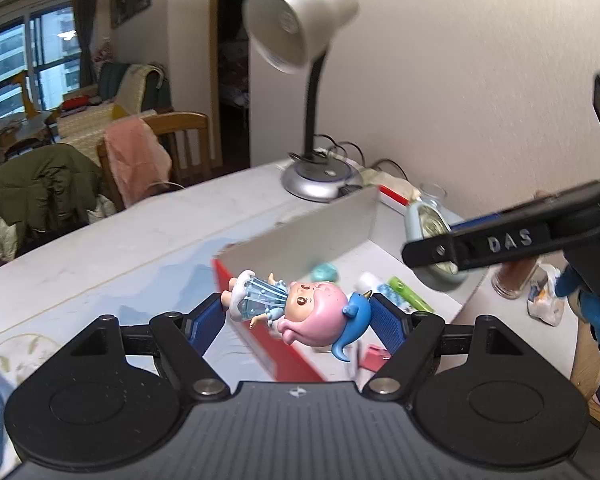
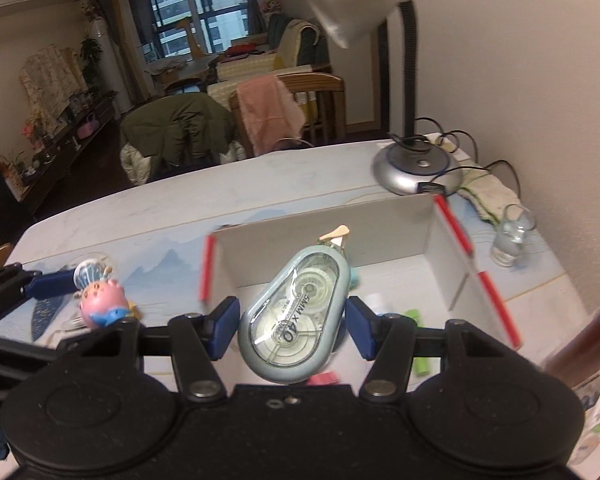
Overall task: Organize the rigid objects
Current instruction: 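Carry the doll and correction tape into the red shoebox with both grippers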
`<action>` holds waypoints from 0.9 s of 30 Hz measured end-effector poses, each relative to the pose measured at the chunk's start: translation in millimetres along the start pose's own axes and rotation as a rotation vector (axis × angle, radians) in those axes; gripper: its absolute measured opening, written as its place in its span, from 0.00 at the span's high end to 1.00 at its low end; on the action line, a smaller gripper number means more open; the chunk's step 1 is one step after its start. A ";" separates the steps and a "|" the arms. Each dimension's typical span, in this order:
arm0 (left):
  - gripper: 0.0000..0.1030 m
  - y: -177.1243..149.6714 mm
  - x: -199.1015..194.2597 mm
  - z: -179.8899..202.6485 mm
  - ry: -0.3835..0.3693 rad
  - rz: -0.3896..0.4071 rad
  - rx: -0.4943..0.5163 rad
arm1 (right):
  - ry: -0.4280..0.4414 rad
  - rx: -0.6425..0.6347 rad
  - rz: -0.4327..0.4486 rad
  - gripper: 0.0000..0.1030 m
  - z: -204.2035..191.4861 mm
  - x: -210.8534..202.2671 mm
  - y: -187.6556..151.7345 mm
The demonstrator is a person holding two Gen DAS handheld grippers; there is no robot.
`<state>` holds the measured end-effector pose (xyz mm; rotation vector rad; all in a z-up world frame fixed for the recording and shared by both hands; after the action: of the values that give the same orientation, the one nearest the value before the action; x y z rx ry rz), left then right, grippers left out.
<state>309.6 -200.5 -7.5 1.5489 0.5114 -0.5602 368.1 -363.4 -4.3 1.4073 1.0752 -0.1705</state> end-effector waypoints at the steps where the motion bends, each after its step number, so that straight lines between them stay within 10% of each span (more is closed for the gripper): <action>1: 0.24 0.7 4.3 6.7 -0.003 -0.007 0.009 | -0.007 0.004 -0.002 0.44 6.3 1.3 0.6; 27: 0.24 15.1 139.6 109.9 -0.049 -0.271 0.053 | -0.027 0.077 -0.160 0.44 114.8 95.6 12.8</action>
<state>422.8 -313.0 -87.2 1.5218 0.6787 -0.8234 486.5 -411.1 -83.0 1.3836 1.1699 -0.3494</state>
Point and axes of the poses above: each gripper's, at about its wrist camera, not at the fingertips, and x roughly the way its jaws point, z to its right, y to its top, the point moved 1 cm from there along x, roughly the way its jaws point, and after that the axes turned 6 degrees about y, right-handed, at the moved point
